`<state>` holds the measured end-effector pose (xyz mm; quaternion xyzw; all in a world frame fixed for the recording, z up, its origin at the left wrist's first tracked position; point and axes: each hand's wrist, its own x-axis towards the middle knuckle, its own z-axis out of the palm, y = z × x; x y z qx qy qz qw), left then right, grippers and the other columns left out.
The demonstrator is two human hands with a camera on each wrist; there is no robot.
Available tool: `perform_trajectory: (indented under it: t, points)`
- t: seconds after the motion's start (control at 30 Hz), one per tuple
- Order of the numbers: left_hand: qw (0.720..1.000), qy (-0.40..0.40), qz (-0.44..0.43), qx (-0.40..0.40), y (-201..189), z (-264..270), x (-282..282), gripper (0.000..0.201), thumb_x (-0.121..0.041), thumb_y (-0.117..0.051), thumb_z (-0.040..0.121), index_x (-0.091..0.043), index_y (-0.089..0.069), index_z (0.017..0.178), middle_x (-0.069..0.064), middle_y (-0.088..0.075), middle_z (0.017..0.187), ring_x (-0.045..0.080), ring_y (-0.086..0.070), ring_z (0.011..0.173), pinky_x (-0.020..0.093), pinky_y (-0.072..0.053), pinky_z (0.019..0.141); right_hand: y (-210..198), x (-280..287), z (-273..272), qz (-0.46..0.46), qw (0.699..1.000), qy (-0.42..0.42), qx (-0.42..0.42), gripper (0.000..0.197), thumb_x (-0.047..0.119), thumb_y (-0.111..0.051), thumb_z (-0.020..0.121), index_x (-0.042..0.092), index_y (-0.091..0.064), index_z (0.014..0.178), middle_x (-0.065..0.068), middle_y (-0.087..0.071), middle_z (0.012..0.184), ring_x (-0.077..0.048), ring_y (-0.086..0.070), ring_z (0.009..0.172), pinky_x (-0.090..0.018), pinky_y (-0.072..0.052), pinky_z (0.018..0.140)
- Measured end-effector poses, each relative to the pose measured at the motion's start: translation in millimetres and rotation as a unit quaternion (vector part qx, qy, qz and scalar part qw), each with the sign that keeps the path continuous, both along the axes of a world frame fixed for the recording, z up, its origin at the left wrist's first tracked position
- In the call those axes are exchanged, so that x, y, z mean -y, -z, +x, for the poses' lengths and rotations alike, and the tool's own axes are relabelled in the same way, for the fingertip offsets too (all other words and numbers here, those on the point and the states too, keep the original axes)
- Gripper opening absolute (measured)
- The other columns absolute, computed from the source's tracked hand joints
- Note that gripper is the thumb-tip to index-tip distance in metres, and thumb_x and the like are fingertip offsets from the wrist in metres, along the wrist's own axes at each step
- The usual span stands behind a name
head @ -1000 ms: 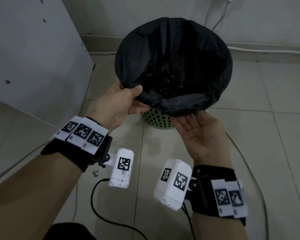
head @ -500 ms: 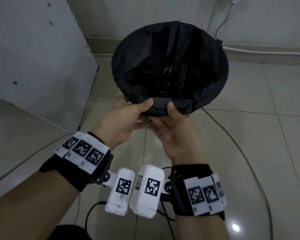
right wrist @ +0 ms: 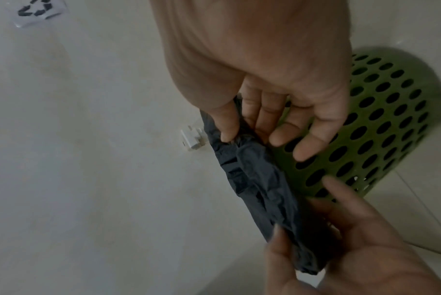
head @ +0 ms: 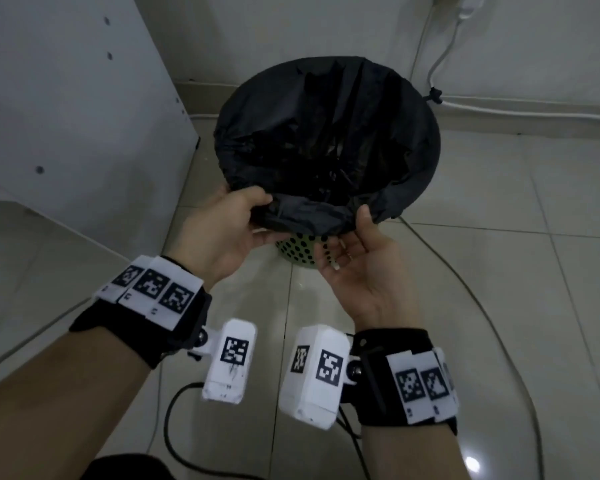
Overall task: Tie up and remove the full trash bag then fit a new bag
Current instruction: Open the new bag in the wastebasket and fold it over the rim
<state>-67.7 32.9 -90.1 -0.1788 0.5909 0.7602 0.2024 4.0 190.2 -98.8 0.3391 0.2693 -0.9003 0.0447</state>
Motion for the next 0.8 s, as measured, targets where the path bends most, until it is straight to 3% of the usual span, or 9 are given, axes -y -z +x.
perform_trajectory:
  t: [0.1, 0.17, 0.23, 0.27, 0.37, 0.47, 0.57, 0.7, 0.8]
  points:
    - [0.999, -0.029, -0.026, -0.003, 2.0, 2.3, -0.1, 0.033, -0.007, -0.060, 0.092, -0.009, -0.058, 0.124, 0.014, -0.072, 0.108, 0.028, -0.073, 0.092, 0.044, -0.062, 0.073, 1.1, 8.8, 3.8, 0.043, 0.998, -0.046, -0.010, 0.026, 0.029, -0.068, 0.093, 0.009, -0.069, 0.110, -0.002, -0.075, 0.085, -0.018, -0.069, 0.082, -0.042, -0.060, 0.080]
    - [0.999, -0.032, -0.038, 0.010, 1.0, -2.3, 4.5, 0.054, -0.016, -0.066, 0.078, -0.006, -0.056, 0.131, 0.016, -0.071, 0.116, 0.028, -0.073, 0.095, 0.039, -0.061, 0.069, 1.1, 11.3, 6.5, 0.094, 0.994, -0.048, -0.006, 0.036, 0.035, -0.071, 0.091, 0.006, -0.069, 0.113, -0.010, -0.078, 0.099, -0.024, -0.074, 0.094, -0.046, -0.062, 0.077]
    - [0.998, -0.034, -0.039, 0.033, 3.5, -7.9, 10.8, 0.074, -0.024, -0.071, 0.064, -0.009, -0.055, 0.135, 0.017, -0.069, 0.123, 0.033, -0.072, 0.100, 0.041, -0.061, 0.070, 0.6, 9.5, 8.7, 0.099, 0.995, -0.019, 0.003, 0.040, 0.037, -0.075, 0.087, 0.007, -0.071, 0.112, -0.011, -0.078, 0.101, -0.027, -0.075, 0.095, -0.043, -0.062, 0.073]
    - [0.998, -0.038, -0.036, 0.033, 3.0, -9.6, 12.2, 0.075, -0.024, -0.072, 0.064, -0.010, -0.053, 0.136, 0.017, -0.068, 0.124, 0.033, -0.071, 0.101, 0.041, -0.061, 0.069, -0.2, 8.5, 8.3, 0.080, 0.997, -0.003, 0.007, 0.036, 0.034, -0.075, 0.087, 0.007, -0.071, 0.110, -0.011, -0.078, 0.099, -0.028, -0.075, 0.094, -0.042, -0.062, 0.073]
    - [0.999, -0.051, -0.017, 0.003, -6.8, -2.3, 8.1, 0.054, -0.022, -0.071, 0.088, -0.013, -0.051, 0.137, 0.012, -0.068, 0.124, 0.030, -0.071, 0.102, 0.041, -0.061, 0.071, -2.1, 9.7, 1.3, 0.026, 0.999, 0.019, 0.001, 0.026, 0.022, -0.072, 0.091, 0.009, -0.070, 0.113, -0.012, -0.077, 0.105, -0.028, -0.075, 0.097, -0.041, -0.061, 0.084]
    - [1.000, -0.007, -0.014, 0.002, -8.2, 10.4, -0.1, 0.048, -0.033, -0.073, 0.088, -0.020, -0.059, 0.131, 0.006, -0.072, 0.118, 0.026, -0.072, 0.103, 0.045, -0.061, 0.081, -4.2, 19.1, -6.2, 0.012, 1.000, -0.003, -0.011, 0.030, 0.020, -0.069, 0.093, 0.010, -0.067, 0.121, -0.008, -0.077, 0.103, -0.020, -0.074, 0.090, -0.035, -0.060, 0.082]
    - [1.000, 0.002, -0.029, -0.010, -4.0, 14.9, -5.7, 0.039, -0.021, -0.068, 0.093, -0.010, -0.061, 0.129, 0.011, -0.073, 0.116, 0.030, -0.072, 0.103, 0.044, -0.060, 0.085, -0.3, 27.4, -4.6, 0.021, 1.000, -0.010, -0.014, 0.038, 0.023, -0.070, 0.092, 0.008, -0.064, 0.126, -0.009, -0.075, 0.104, -0.020, -0.073, 0.086, -0.037, -0.061, 0.084]
    - [0.999, -0.024, -0.022, -0.013, -1.7, 7.0, -1.4, 0.029, -0.009, -0.065, 0.094, -0.010, -0.060, 0.122, 0.016, -0.072, 0.112, 0.026, -0.075, 0.086, 0.035, -0.062, 0.070, 8.5, 14.6, -2.7, 0.062, 0.998, 0.022, -0.020, 0.039, 0.029, -0.072, 0.091, 0.007, -0.067, 0.123, -0.012, -0.074, 0.116, -0.027, -0.073, 0.101, -0.037, -0.061, 0.083]
    - [0.998, -0.040, -0.033, -0.039, -2.1, 2.4, -0.7, 0.039, -0.003, -0.064, 0.093, -0.010, -0.053, 0.130, 0.014, -0.072, 0.109, 0.024, -0.074, 0.076, 0.033, -0.060, 0.062, 8.1, 0.2, -9.2, 0.078, 0.996, 0.029, -0.025, 0.032, 0.020, -0.072, 0.091, 0.004, -0.069, 0.119, -0.013, -0.074, 0.108, -0.022, -0.072, 0.089, -0.034, -0.060, 0.080]
